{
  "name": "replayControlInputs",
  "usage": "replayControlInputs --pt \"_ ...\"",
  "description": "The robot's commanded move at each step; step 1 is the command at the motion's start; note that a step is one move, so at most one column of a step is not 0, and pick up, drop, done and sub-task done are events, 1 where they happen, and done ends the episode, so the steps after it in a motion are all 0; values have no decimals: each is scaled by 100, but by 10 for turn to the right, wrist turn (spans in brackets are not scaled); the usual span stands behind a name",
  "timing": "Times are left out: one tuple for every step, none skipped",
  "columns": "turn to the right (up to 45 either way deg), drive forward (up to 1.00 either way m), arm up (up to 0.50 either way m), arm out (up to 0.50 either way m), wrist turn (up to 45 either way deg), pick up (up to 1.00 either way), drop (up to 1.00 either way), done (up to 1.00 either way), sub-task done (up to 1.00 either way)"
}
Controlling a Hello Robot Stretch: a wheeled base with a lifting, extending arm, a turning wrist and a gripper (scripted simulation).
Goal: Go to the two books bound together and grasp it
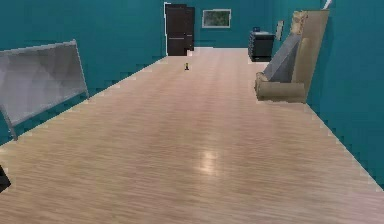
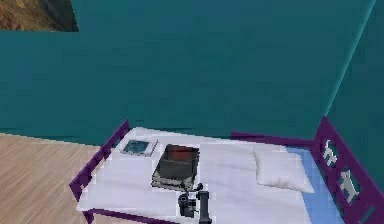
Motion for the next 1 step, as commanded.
replayControlInputs --pt "0 0 0 0 0 0 0 100 0"
